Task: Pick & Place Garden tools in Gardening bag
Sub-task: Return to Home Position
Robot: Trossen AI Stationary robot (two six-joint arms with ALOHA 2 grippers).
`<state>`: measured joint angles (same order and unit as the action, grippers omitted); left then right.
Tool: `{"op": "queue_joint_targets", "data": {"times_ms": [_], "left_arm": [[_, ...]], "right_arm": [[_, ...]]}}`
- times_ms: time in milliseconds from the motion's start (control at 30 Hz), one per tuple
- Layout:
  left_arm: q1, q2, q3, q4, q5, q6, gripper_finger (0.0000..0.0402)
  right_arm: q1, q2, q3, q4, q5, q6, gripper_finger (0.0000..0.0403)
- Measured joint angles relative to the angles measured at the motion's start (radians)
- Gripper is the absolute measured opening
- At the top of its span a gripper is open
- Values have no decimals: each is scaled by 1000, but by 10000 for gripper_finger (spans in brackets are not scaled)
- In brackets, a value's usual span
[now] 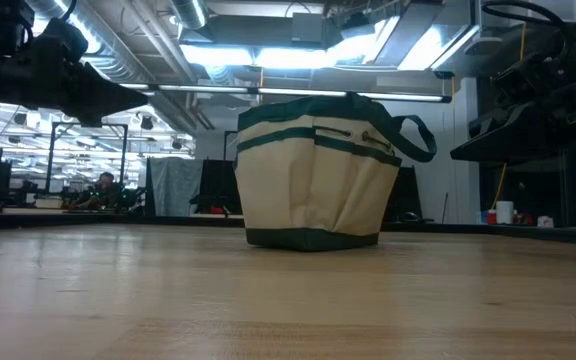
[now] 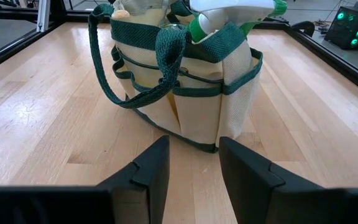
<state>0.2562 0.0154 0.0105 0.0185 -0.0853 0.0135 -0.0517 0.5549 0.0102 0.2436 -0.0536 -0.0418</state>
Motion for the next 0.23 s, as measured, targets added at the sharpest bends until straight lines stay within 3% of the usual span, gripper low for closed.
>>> {"op": "queue_joint_targets", "data": {"times_ms": [233], "left_arm": [[0,0,0,0,0,0,8]], "right_arm": [[0,0,0,0,0,0,144]]}}
